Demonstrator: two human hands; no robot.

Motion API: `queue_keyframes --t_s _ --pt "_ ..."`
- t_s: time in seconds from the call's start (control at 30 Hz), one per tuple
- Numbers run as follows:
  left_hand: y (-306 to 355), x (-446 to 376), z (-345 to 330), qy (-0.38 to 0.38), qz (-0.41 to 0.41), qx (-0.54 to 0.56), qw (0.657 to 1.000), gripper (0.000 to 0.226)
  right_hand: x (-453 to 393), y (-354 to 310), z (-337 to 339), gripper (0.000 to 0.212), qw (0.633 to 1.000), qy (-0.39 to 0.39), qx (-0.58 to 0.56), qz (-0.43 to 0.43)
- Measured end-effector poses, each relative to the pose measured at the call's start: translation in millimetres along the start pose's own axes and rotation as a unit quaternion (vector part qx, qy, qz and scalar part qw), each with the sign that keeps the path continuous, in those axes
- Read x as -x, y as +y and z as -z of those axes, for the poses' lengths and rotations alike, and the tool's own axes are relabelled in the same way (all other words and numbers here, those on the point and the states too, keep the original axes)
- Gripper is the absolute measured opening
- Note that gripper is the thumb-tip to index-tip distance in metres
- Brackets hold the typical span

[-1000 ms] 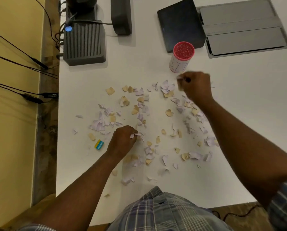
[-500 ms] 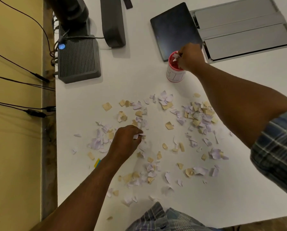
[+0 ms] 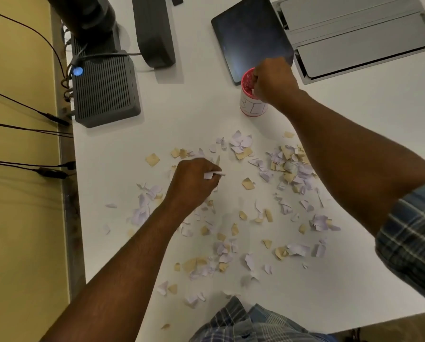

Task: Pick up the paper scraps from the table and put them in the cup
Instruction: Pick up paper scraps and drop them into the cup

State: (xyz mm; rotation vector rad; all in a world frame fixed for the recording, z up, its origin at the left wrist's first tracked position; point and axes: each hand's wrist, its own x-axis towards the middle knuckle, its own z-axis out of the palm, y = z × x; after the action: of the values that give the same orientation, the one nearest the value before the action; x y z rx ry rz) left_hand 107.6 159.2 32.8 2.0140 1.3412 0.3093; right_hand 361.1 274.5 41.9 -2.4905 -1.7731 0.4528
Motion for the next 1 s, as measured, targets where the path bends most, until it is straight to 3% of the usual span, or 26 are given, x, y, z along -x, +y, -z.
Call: queue_keyframes --t_s 0.1,0.23,0.53,0.67,0.87,1.0 --pt "17 -21 9 0.007 -0.018 0.012 1.000 0.019 25 5 -6 0.021 0.992 0.092 -0.090 0.015" --pt "44 -62 16 0.016 -0.044 0.001 0.999 0.019 72 13 -29 0.023 0.974 0.159 -0.158 0.031" --pt "96 -172 7 0.036 -0.080 -0.105 0.991 0.027 164 65 -97 0.033 0.988 0.058 -0.143 -0.026" --pt "108 -207 -5 -0.013 -0.089 -0.179 0.980 0.030 178 84 -108 0.051 0.993 0.024 -0.104 -0.051" --pt "111 -237 -26 -0.101 -0.084 -0.277 0.952 0.038 191 95 -110 0.062 0.992 0.058 -0.081 -0.074" --pt "113 -245 -34 -0.135 -0.081 -0.322 0.934 0.045 190 101 -112 0.077 0.991 0.000 -0.067 -0.116"
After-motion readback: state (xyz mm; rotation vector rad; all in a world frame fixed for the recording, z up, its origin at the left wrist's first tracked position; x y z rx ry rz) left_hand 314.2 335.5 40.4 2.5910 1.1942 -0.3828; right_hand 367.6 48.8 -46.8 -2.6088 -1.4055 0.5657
